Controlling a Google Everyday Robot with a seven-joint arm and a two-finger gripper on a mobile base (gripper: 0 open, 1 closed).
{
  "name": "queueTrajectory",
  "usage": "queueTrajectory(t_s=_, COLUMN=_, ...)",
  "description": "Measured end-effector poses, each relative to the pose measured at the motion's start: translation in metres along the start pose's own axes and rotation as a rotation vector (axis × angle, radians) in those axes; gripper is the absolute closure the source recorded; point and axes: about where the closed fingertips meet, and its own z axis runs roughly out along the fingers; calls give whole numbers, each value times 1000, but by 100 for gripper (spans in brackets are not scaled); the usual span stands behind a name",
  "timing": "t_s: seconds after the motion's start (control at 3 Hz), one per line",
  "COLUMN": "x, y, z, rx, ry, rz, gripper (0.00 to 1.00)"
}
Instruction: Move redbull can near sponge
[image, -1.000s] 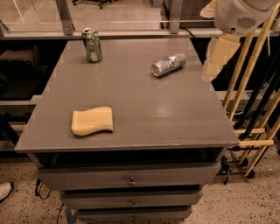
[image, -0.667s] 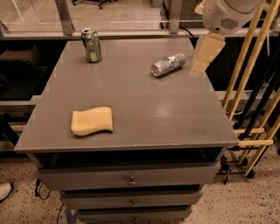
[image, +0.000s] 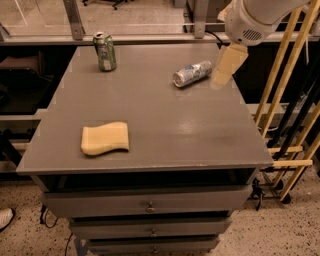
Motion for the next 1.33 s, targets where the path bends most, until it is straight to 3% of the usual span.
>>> queueTrajectory(t_s=0.67, x=18, y=-23, z=78, rx=-14, ry=9, rz=-21, gripper=0)
queueTrajectory(t_s=1.33, x=35, y=-41, z=140, rx=-30, ry=68, rz=14, gripper=0)
